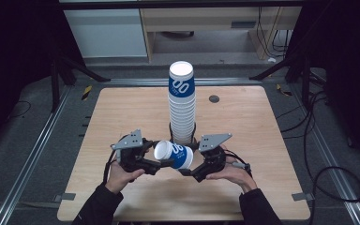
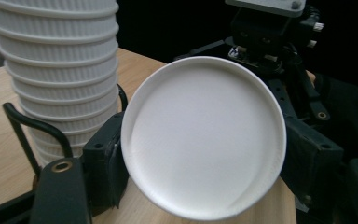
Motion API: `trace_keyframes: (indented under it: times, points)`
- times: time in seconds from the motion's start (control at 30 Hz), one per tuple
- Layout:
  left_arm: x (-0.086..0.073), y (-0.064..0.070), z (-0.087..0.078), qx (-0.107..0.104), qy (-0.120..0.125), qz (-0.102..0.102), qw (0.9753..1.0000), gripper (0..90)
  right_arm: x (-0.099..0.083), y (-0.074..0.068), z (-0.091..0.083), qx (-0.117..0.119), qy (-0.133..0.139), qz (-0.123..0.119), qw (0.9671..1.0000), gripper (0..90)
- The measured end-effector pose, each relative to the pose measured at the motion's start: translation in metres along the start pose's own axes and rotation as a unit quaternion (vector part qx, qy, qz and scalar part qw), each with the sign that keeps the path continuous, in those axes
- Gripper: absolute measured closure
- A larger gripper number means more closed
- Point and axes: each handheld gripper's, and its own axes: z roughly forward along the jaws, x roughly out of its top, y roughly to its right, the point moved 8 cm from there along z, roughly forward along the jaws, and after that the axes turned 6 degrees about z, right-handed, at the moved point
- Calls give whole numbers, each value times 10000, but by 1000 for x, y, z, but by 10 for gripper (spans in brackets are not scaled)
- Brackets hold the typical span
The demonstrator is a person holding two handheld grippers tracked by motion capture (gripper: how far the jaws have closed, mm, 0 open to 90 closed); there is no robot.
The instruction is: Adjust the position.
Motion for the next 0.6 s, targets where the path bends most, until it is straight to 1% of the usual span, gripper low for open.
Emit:
trace_keyframes:
  times: [0.23,0.37,0.53,0.6]
  points:
    - [-1,4,4,-109,-48,75,9999,262,1,-5,4,219,84,26,9997,91]
    - [-2,4,5,-163,-37,83,9998,262,1,-6,7,351,81,97,9993,110]
    - [-3,5,5,-168,-40,121,9998,263,0,-6,10,437,92,150,9989,118]
    - [-3,4,5,-179,-35,102,9998,263,0,-6,10,435,111,148,9989,125]
